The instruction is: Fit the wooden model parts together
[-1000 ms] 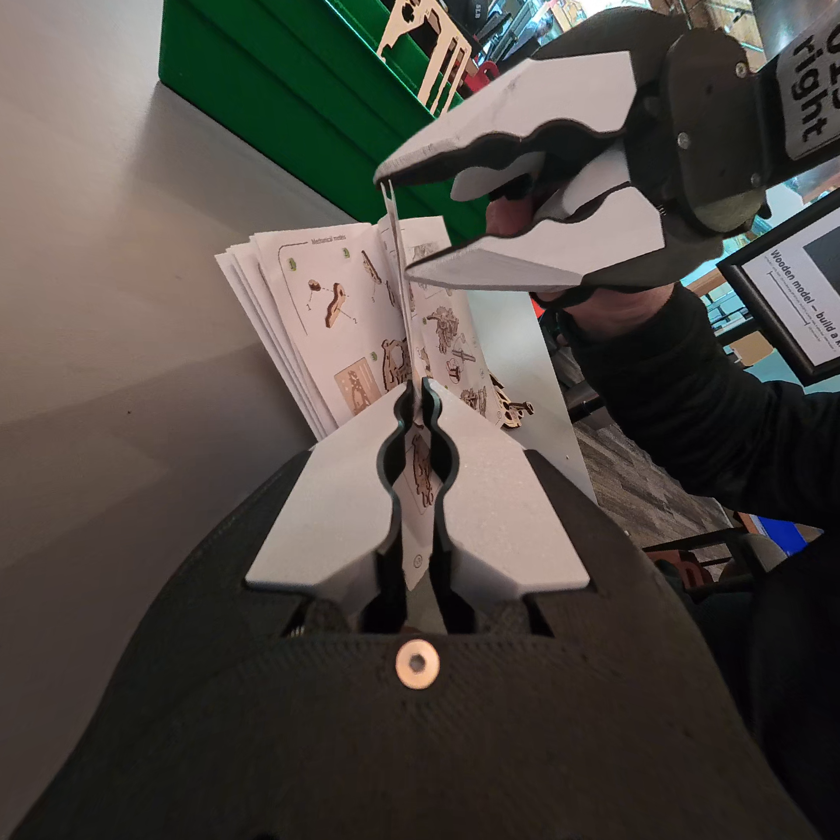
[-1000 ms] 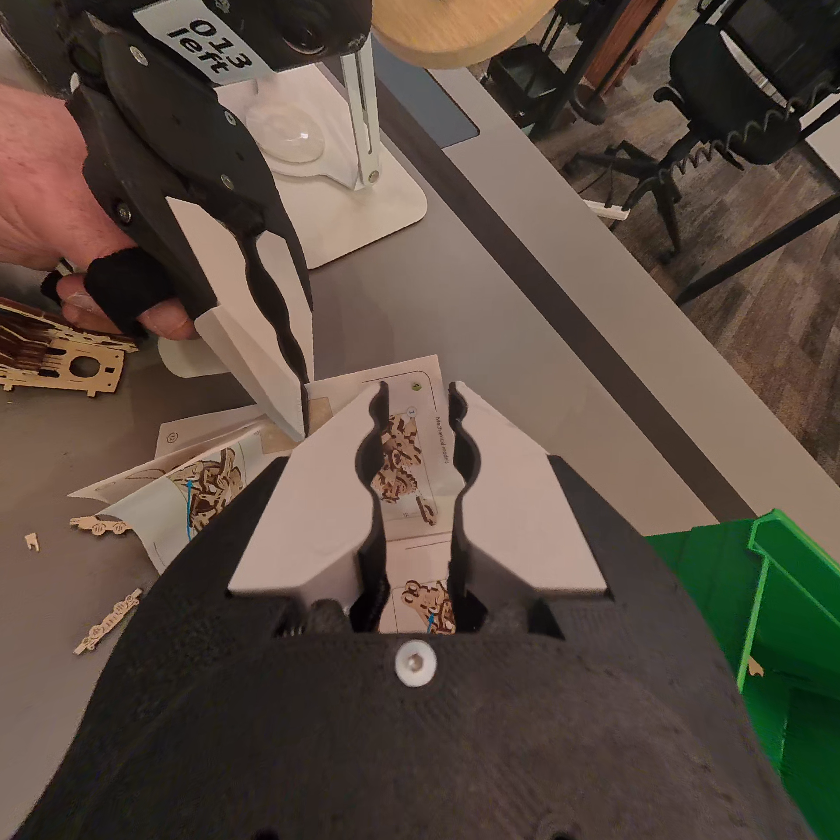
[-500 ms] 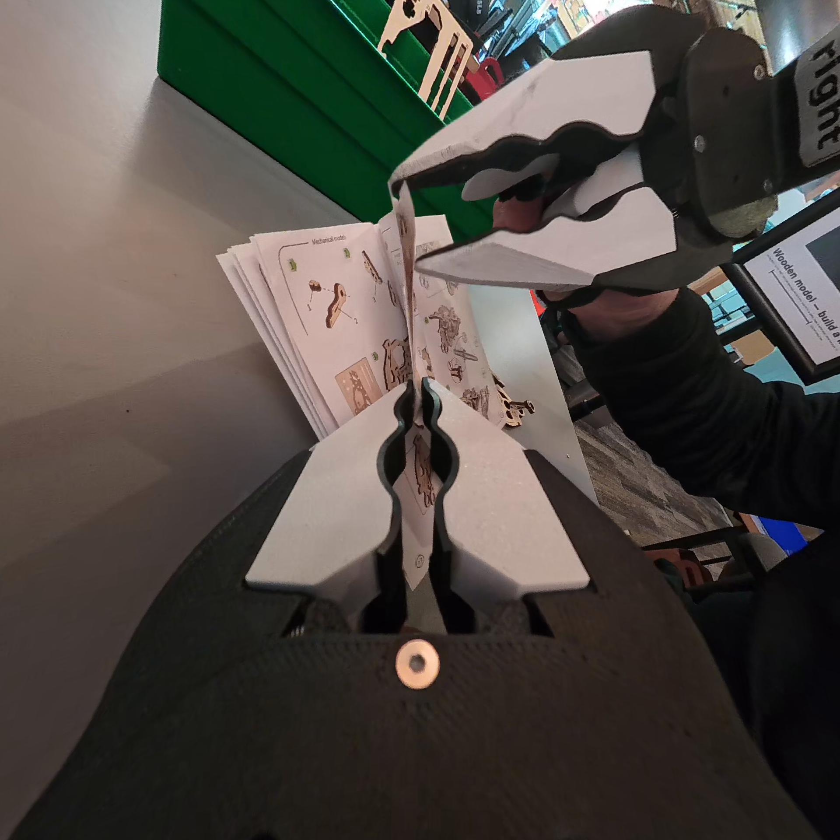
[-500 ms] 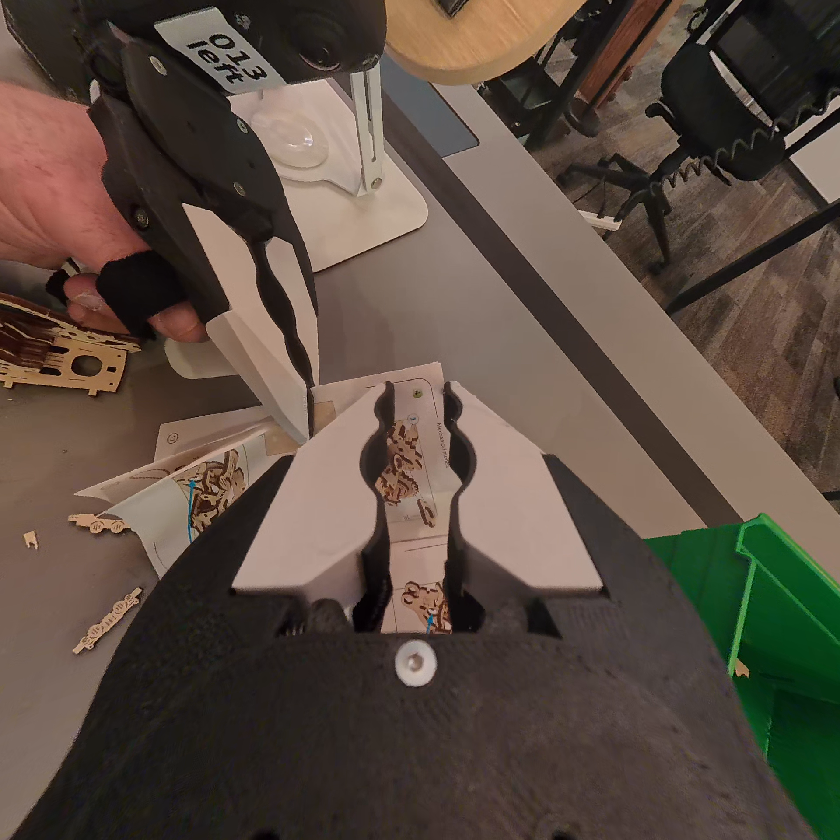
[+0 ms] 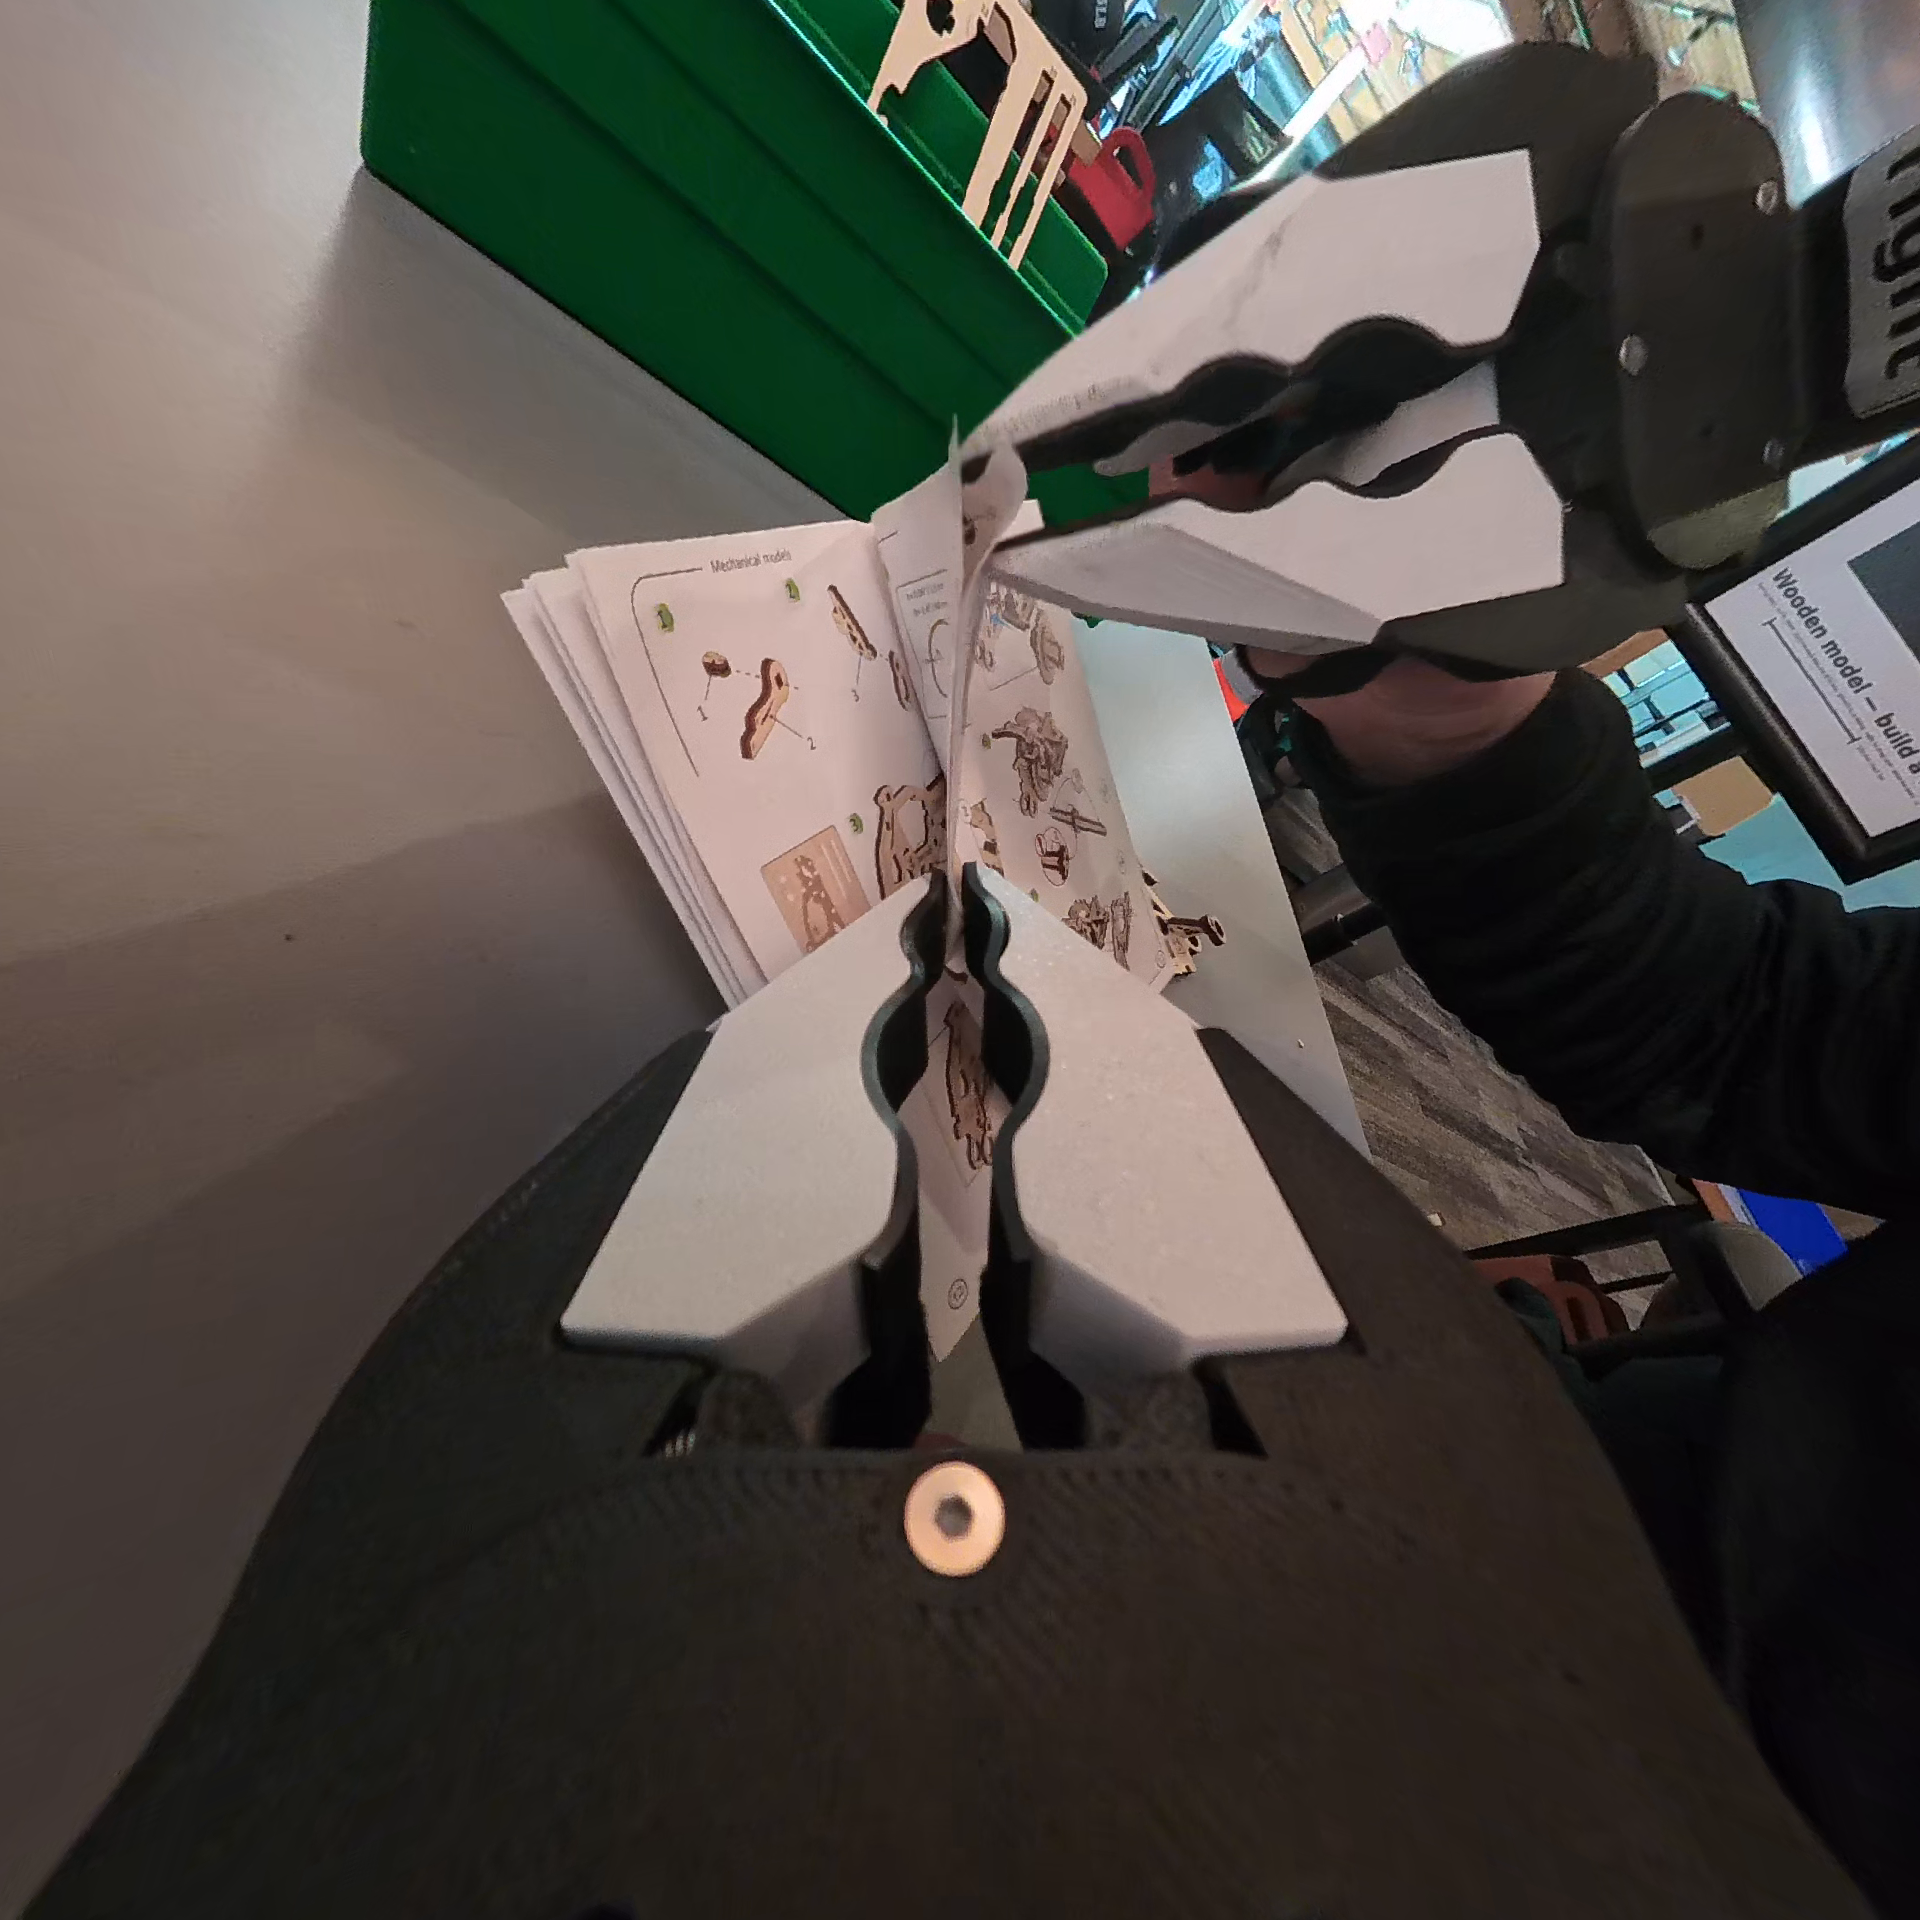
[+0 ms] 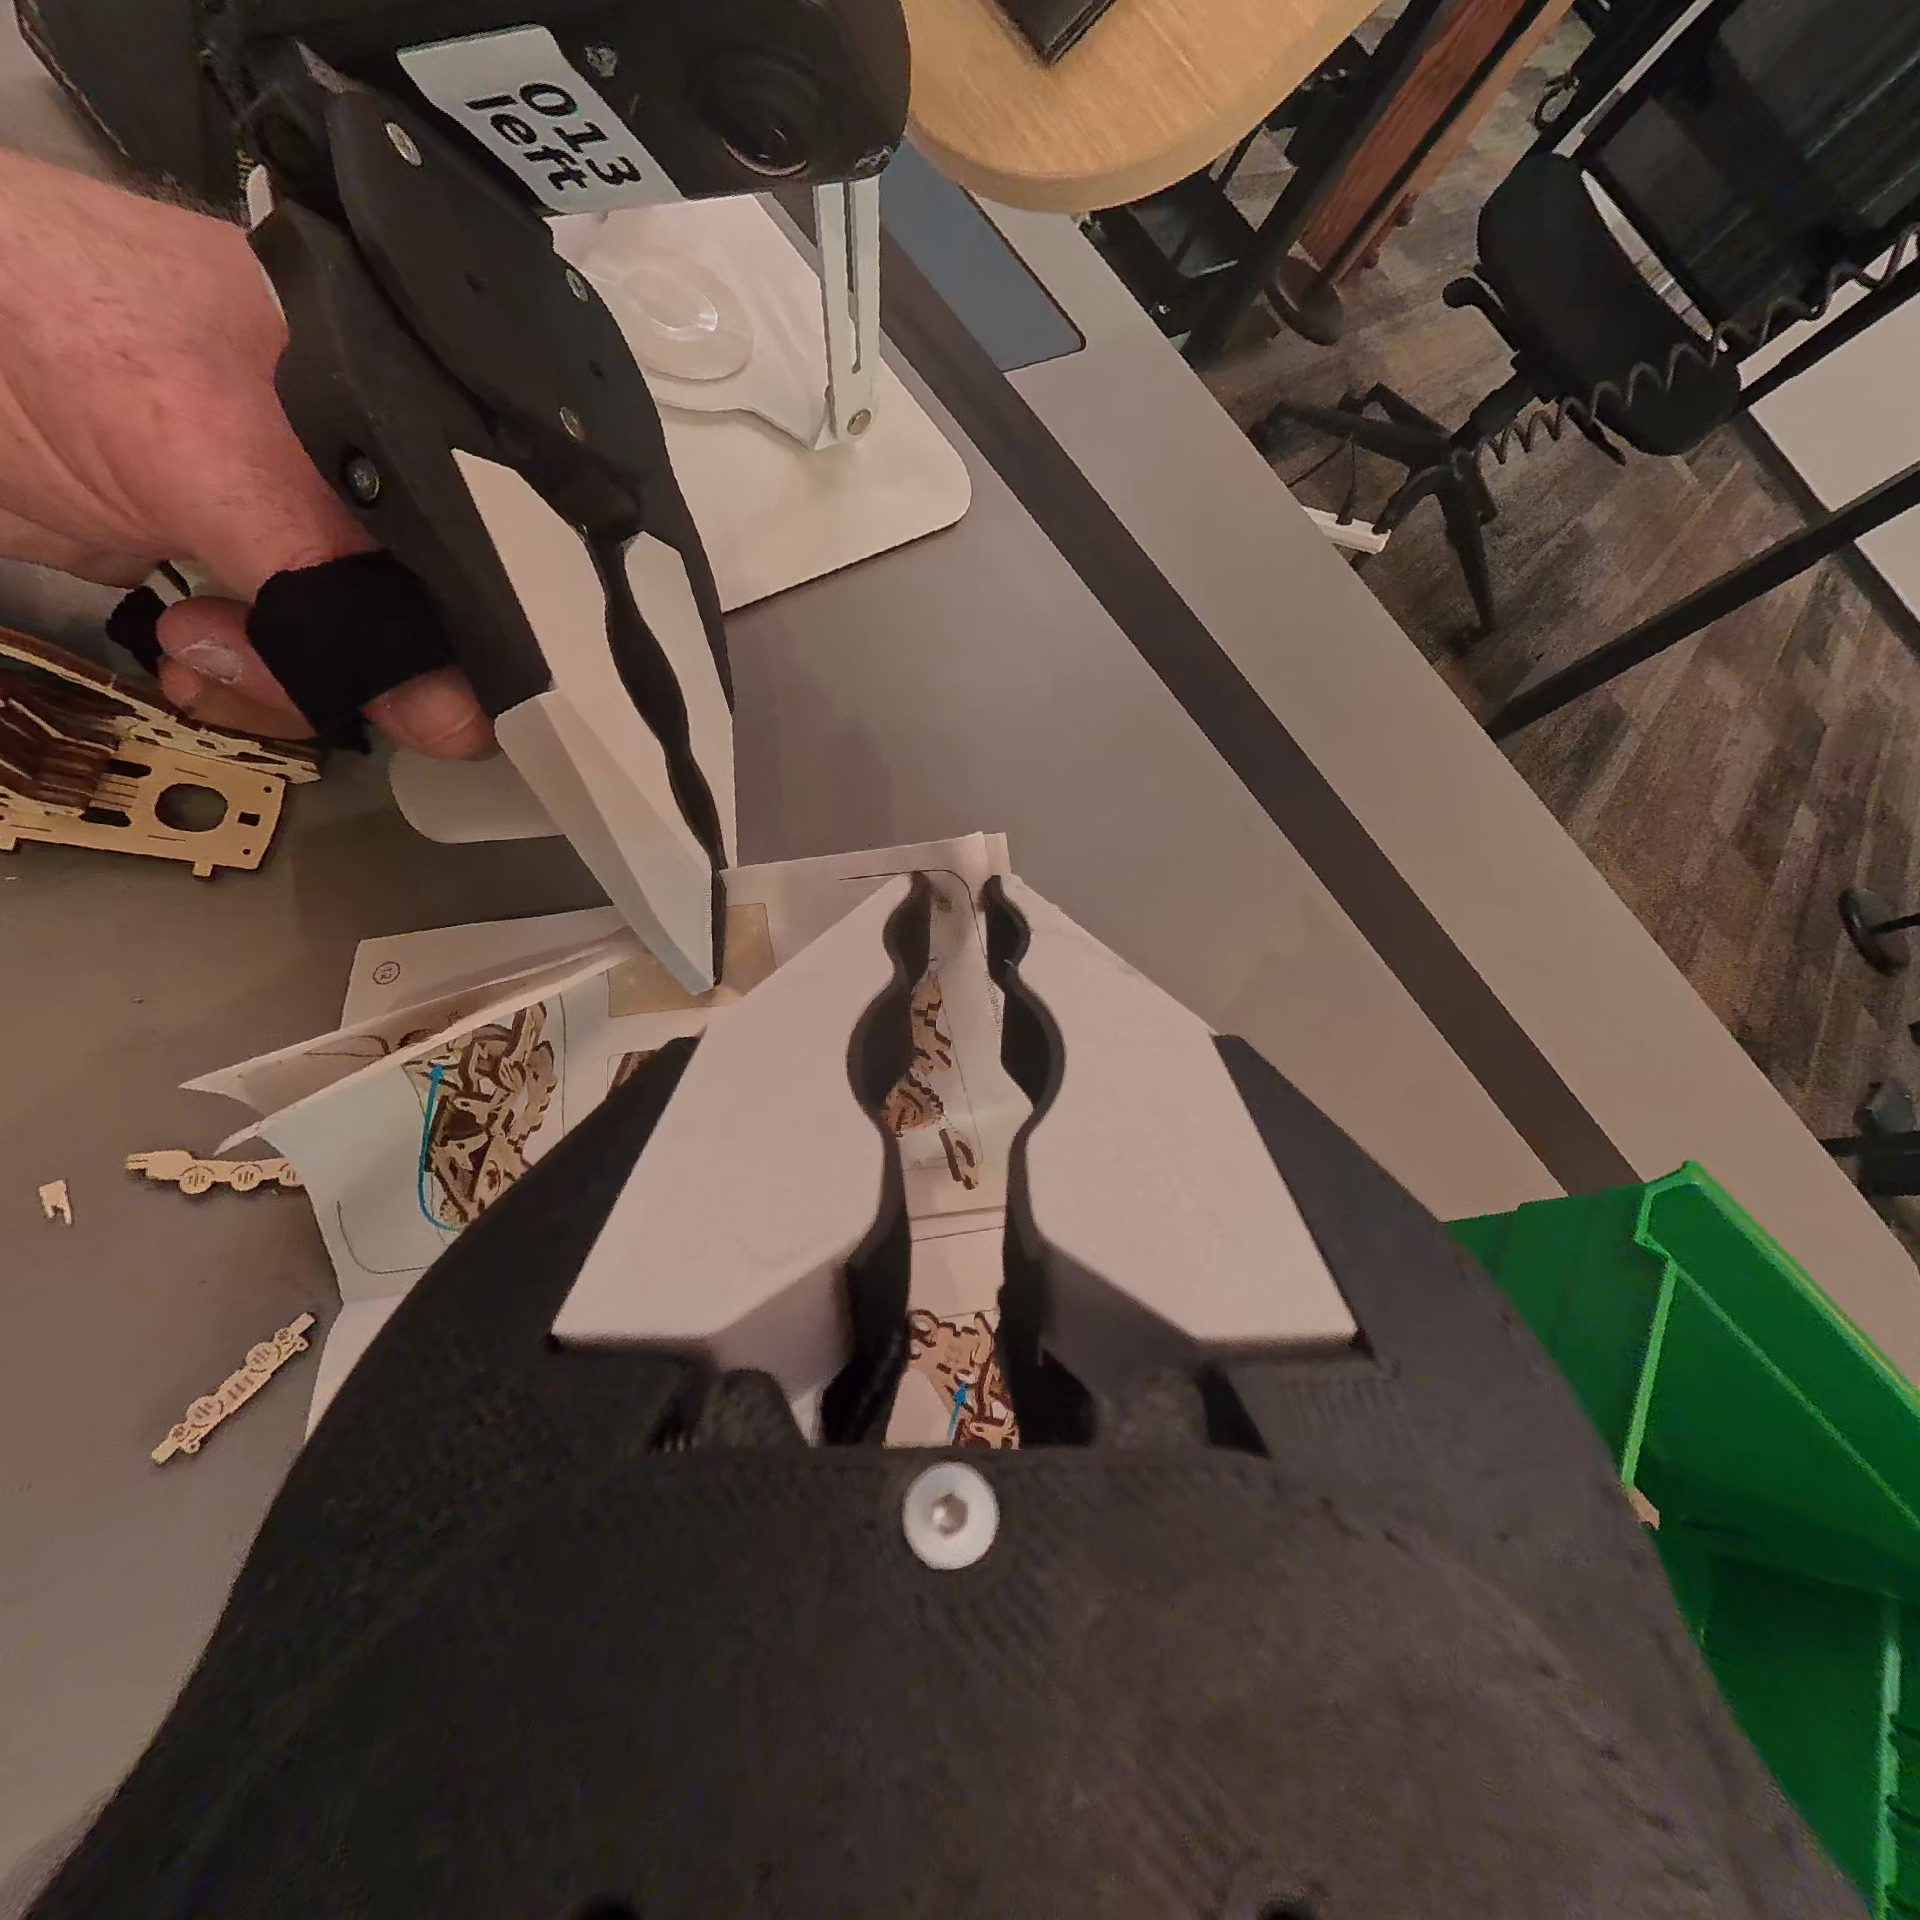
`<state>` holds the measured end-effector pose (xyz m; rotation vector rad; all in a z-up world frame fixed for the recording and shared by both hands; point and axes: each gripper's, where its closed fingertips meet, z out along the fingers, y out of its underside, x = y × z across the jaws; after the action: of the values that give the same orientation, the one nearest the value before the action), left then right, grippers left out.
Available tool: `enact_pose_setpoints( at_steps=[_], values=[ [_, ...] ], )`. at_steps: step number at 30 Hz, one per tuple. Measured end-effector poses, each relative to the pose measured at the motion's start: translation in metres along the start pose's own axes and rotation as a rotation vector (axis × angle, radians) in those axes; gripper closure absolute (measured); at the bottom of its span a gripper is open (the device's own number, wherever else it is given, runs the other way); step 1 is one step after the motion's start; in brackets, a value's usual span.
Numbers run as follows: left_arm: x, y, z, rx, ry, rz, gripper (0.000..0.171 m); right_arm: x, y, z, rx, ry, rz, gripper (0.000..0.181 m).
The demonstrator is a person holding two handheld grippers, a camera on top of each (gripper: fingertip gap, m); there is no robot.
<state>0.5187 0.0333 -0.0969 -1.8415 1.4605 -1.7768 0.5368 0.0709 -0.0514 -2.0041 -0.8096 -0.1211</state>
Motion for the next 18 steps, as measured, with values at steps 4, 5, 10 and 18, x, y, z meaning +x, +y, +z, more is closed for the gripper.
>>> enact_pose_setpoints(
  at_steps=[4, 5, 10, 18],
  values=[
    [0.000, 0.000, 0.000, -0.001, -0.001, -0.001, 0.171, -0.003, 0.002, 0.000, -0.009, -0.006, -0.022, 0.181],
    [0.000, 0.000, 0.000, 0.000, 0.001, 0.001, 0.171, -0.003, 0.002, 0.000, -0.008, -0.007, -0.025, 0.181],
    [0.010, -0.011, -0.007, 0.052, 0.069, 0.001, 0.158, -0.002, -0.005, -0.007, 0.051, -0.014, -0.031, 0.181],
    [0.025, -0.020, -0.009, 0.081, 0.118, 0.045, 0.149, -0.004, -0.008, -0.019, 0.144, -0.068, -0.024, 0.181]
  ],
)
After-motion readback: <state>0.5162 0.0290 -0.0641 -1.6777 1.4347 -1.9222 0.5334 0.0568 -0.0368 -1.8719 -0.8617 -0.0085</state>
